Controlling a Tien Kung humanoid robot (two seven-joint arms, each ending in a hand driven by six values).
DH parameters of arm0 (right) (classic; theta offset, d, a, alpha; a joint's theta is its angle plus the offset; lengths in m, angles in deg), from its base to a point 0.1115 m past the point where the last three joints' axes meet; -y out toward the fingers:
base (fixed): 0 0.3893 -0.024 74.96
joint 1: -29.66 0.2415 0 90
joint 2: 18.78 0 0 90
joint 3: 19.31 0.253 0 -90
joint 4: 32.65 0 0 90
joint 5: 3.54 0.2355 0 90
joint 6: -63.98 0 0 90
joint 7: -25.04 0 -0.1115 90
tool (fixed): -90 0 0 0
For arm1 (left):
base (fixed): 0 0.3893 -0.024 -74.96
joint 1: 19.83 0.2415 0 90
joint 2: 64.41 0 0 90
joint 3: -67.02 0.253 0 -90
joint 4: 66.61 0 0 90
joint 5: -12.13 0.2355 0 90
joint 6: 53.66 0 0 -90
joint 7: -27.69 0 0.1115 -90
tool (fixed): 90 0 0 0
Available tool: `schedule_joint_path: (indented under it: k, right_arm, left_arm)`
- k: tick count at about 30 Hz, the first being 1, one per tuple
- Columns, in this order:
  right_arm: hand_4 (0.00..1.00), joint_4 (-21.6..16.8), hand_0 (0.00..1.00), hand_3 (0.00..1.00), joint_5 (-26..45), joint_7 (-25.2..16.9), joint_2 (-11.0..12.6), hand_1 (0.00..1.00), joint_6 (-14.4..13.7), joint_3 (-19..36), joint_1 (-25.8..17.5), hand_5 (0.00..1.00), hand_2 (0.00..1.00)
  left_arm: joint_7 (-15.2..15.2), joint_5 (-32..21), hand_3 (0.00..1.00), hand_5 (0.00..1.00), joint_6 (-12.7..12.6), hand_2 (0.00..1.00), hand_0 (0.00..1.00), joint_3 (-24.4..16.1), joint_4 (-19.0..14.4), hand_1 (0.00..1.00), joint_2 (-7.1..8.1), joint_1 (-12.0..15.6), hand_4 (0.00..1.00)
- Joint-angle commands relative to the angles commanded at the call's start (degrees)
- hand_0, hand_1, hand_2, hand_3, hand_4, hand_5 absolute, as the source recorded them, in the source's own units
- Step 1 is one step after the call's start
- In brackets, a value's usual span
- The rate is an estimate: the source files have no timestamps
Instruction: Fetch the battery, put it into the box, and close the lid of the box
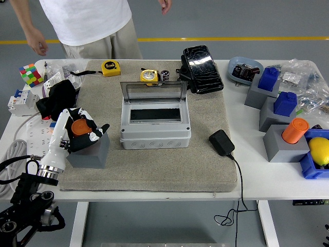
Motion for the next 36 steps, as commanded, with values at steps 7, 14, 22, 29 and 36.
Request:
schedule_joint_path:
  k: [7, 14, 22, 29, 36]
  right_arm:
    - [0.958, 0.05, 0.630, 0.538, 0.06, -0.13, -0.07, 0.657, -0.05, 0.10, -0.01, 0.430, 0.650]
    - [0.958, 0.06, 0.630, 0.538, 0.18, -0.32, -0.17, 0.658, -0.24, -0.01, 0.02, 0.428, 0.650]
    - [0.958, 0.06, 0.630, 0.538, 0.47, -0.46, -0.16, 0.654, -0.48, -0.59, 0.17, 0.427, 0.649]
    - [0.957, 0.07, 0.629, 0.537, 0.95, -0.39, -0.19, 0.654, -0.69, -1.48, 0.48, 0.426, 0.646]
    - [0.957, 0.18, 0.629, 0.537, 1.38, -0.10, -0.14, 0.655, -0.87, -2.42, 0.26, 0.426, 0.646]
  left_arm:
    - [0.00, 1.35, 0.203, 0.002, 0.53, 0.197, 0.075, -0.55, -3.68, 0.064, 0.78, -0.35, 0.760]
    - [-1.81, 7.40, 0.203, 0.002, 1.56, 0.195, 0.075, -1.52, -10.02, 0.064, 2.50, -2.52, 0.757]
    - [-8.43, 17.29, 0.202, 0.002, 1.20, 0.197, 0.070, 0.40, -13.40, 0.065, 3.08, -9.79, 0.739]
    - [-18.79, 24.52, 0.207, 0.002, -0.79, 0.200, 0.071, 7.80, -10.46, 0.065, 2.06, -18.63, 0.746]
    - [-27.93, 36.66, 0.217, 0.002, 1.81, 0.204, 0.069, 13.82, -7.41, 0.070, 1.40, -24.76, 0.787]
